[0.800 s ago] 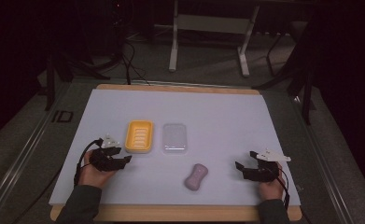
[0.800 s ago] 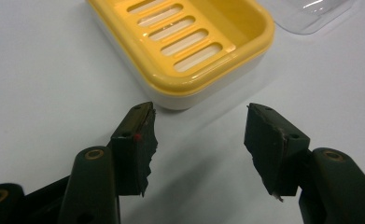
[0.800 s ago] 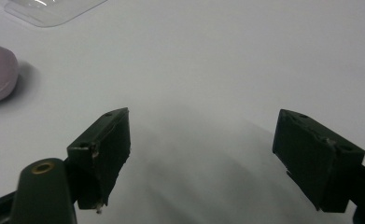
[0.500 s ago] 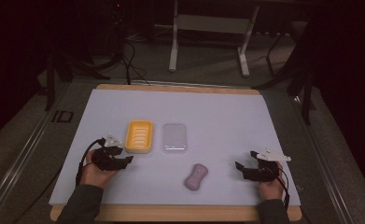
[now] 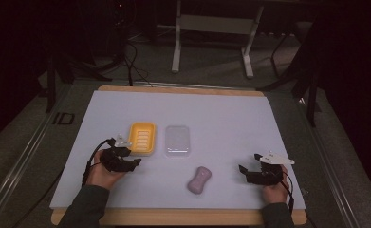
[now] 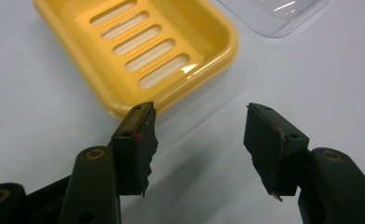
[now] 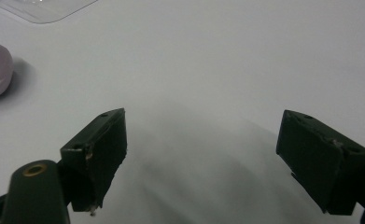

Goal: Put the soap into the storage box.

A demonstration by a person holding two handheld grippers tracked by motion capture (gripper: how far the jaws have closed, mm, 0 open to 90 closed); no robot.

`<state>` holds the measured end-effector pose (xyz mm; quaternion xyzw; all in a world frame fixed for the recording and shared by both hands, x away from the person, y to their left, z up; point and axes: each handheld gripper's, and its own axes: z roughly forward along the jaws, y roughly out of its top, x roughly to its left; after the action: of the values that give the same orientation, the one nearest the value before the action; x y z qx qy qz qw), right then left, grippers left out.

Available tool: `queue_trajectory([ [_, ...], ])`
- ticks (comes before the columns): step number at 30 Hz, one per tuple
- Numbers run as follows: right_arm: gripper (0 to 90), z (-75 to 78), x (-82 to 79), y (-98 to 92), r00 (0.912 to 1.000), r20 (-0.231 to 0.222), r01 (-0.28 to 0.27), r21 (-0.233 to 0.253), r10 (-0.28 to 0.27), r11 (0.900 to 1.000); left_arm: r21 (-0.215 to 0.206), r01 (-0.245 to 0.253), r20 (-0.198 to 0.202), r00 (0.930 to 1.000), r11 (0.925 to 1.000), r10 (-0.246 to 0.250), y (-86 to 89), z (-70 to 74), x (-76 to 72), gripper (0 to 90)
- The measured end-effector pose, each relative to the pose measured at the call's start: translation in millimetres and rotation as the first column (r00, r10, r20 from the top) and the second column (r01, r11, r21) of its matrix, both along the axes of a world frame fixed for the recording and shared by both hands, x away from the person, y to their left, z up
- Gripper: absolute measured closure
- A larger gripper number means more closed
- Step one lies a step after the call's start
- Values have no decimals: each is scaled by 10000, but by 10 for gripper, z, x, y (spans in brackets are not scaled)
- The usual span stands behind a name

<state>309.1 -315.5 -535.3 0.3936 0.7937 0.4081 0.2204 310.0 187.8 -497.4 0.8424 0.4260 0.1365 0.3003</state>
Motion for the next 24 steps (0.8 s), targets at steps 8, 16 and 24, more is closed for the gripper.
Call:
queue_trajectory([
  [8, 162, 0, -4, 7, 10000, 23, 13, -26, -13, 10000, 101, 323, 52, 9995, 9994, -324, -140, 68, 16, 433],
  [16, 162, 1, -8, 4, 10000, 35, 35, -3, -35, 10000, 286, 569, 23, 9984, 9980, -570, -283, 114, 35, 433],
  [24, 162, 0, -8, 7, 10000, 54, 25, -28, -25, 10000, 433, 708, -166, 9974, 9965, -702, -397, 117, 70, 433],
])
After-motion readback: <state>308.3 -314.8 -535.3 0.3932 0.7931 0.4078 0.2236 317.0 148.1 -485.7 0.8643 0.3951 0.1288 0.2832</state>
